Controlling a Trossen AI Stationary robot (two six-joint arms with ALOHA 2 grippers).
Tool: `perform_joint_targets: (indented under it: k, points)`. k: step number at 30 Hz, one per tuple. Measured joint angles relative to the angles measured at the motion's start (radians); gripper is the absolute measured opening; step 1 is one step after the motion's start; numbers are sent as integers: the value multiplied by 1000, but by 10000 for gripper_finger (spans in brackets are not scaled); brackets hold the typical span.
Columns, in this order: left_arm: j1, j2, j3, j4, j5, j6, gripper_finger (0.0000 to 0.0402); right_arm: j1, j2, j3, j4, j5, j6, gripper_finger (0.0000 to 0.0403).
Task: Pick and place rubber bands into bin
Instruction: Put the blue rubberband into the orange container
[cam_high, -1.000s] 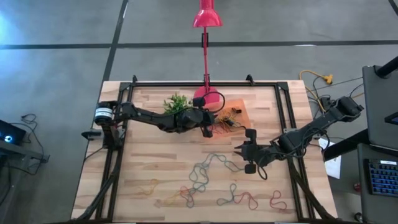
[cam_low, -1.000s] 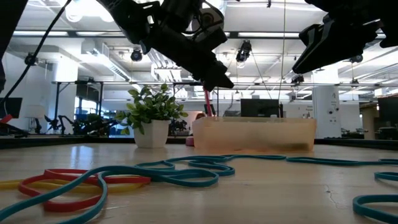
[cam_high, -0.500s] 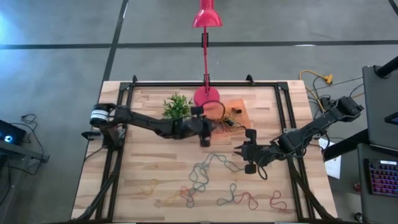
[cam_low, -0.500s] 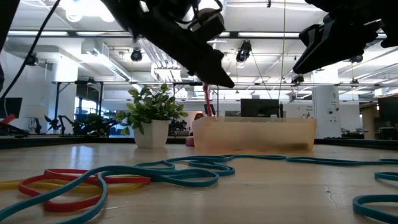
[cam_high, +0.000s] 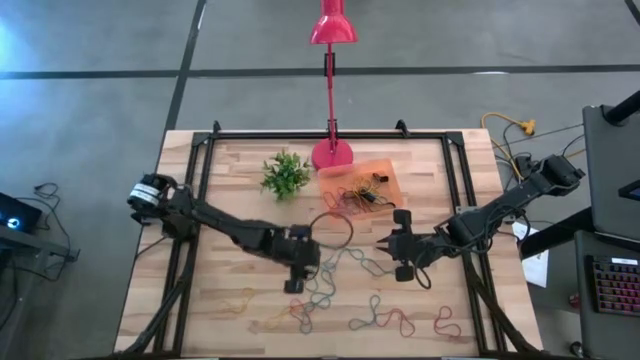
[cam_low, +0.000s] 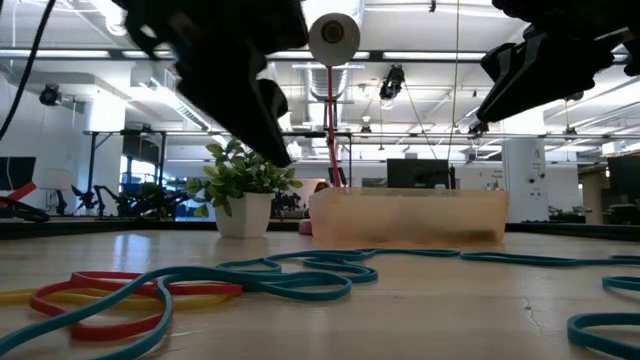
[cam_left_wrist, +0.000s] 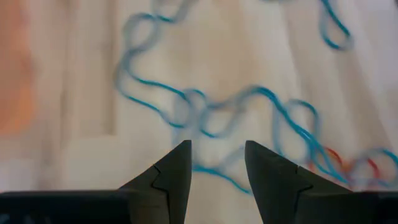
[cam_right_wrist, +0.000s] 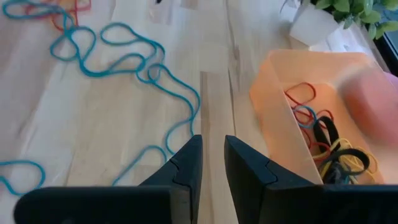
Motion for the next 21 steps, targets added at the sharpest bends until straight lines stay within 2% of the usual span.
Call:
perform_joint_targets:
  k: [3,9,14,21]
  points:
    - [-38,0,-12,-11,5,-61,134,0,0,0,21,0,-2,56]
    - [-92,0,-17,-219,64,-222,134,0,0,0,35,-20,9,56]
    - [-108,0,-17,-260,63,-289,134,2,0,-25,50,-173,80,56]
    - [-109,0,-18,-253,49,-289,134,2,97,-78,208,-248,81,57]
